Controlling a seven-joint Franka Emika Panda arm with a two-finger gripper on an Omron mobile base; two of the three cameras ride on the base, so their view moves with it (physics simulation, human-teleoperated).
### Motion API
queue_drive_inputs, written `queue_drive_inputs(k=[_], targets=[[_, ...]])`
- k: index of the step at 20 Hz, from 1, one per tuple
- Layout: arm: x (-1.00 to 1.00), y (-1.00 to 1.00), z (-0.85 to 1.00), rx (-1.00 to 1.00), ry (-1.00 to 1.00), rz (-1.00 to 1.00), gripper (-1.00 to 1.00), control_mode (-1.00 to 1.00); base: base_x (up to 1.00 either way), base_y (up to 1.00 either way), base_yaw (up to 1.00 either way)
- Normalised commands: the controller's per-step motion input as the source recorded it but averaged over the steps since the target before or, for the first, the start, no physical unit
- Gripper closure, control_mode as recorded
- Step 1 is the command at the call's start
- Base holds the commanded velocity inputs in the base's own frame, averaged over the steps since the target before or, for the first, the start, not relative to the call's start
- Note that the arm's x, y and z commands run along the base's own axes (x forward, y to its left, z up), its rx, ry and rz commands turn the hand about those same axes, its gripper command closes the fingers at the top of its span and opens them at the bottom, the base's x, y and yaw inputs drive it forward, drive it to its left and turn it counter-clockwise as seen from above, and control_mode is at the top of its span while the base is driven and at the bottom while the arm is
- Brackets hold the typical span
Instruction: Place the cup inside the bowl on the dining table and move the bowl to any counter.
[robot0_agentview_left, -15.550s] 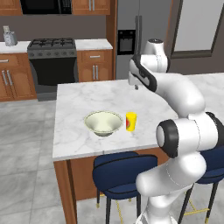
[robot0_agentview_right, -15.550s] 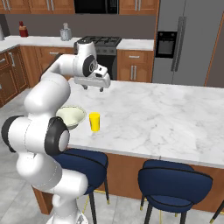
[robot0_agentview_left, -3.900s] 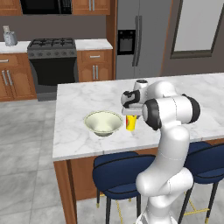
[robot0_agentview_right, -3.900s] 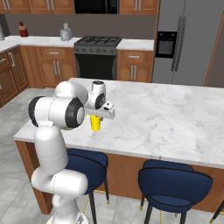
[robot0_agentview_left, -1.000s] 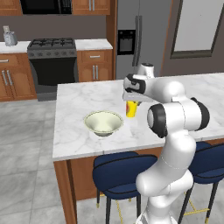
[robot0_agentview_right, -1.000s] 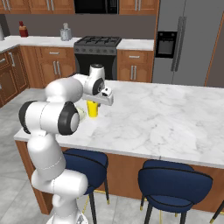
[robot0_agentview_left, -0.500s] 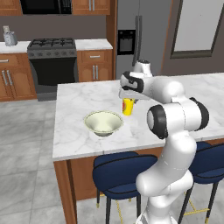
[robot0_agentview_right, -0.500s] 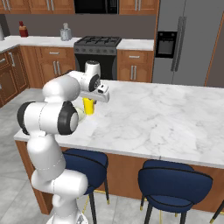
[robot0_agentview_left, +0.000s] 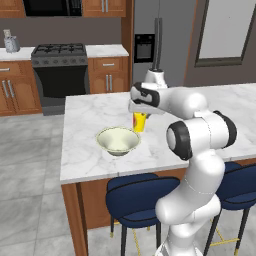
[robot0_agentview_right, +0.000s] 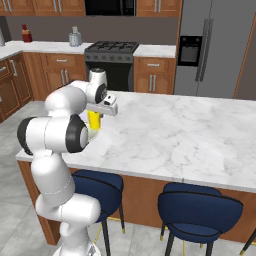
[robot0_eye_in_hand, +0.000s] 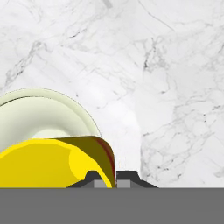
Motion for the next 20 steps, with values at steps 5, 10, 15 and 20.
queue_drive_inputs(k=[5,10,15,20], targets=[[0.00,0.34,0.00,0.00,0.00,0.00,1.00,-1.00,0.00,0.00,0.00],[0.00,0.33,0.00,0.00,0.00,0.00,1.00,-1.00,0.00,0.00,0.00],[0.00,0.31,0.00,0.00,0.00,0.00,1.00,-1.00,0.00,0.00,0.00],[0.00,0.21,0.00,0.00,0.00,0.00,1.00,-1.00,0.00,0.00,0.00]])
